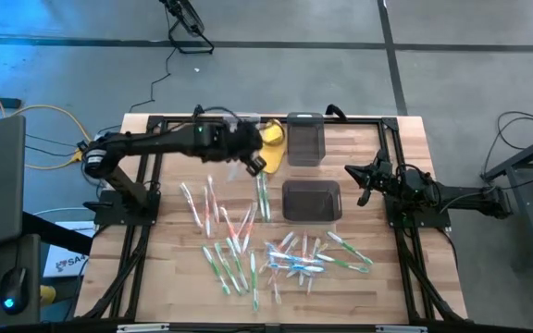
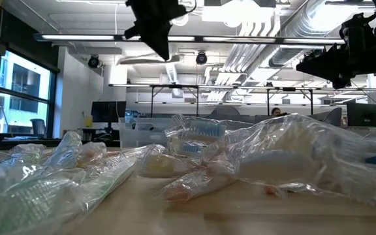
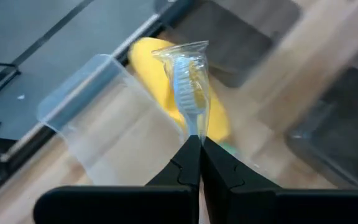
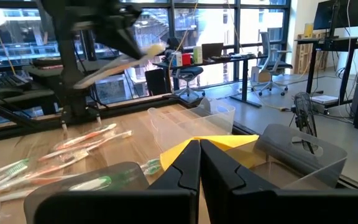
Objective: Pick & Place Toothbrushes
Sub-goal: Put the orange toothbrush into the transparent bin
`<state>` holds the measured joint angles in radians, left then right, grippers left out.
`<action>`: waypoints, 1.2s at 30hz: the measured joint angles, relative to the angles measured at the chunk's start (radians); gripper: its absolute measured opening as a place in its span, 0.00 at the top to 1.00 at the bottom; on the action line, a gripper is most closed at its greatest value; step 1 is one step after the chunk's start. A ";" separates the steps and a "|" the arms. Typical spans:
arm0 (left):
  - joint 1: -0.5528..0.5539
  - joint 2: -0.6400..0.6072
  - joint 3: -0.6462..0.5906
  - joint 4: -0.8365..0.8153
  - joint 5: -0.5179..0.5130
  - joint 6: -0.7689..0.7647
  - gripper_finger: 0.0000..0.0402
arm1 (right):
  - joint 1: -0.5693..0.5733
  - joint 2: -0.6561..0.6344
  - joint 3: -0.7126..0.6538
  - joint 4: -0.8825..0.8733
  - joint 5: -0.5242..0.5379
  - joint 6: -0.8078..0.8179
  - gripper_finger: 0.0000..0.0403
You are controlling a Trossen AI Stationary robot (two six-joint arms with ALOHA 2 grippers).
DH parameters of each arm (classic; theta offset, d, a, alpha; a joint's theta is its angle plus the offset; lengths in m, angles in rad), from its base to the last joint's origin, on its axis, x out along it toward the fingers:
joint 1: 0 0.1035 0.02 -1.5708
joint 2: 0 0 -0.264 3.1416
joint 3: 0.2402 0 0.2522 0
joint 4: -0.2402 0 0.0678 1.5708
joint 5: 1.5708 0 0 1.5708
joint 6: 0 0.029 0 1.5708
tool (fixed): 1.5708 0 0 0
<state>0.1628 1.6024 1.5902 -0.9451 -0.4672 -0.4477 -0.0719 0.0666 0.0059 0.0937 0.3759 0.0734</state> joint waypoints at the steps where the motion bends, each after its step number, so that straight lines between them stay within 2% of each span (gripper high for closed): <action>1: 0.023 0.000 0.000 0.003 0.010 0.012 1.00 | 0.000 0.000 0.000 0.000 0.000 0.000 0.99; 11: 0.236 0.001 -0.001 0.101 0.067 0.138 1.00 | 0.000 0.000 0.000 0.000 0.000 0.000 0.99; 20: 0.373 0.041 -0.002 0.210 0.118 0.218 1.00 | 0.000 0.000 0.000 0.000 0.000 -0.022 0.99; 26: 0.422 0.123 -0.003 0.235 0.125 0.218 1.00 | 0.000 0.000 0.000 0.000 0.000 -0.023 0.99; 36: 0.434 0.289 -0.003 0.267 0.140 0.231 1.00 | 0.000 0.000 0.000 -0.008 0.018 -0.023 0.99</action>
<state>0.5968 1.8918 1.5875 -0.6785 -0.3268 -0.2163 -0.0719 0.0666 0.0059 0.0853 0.3939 0.0505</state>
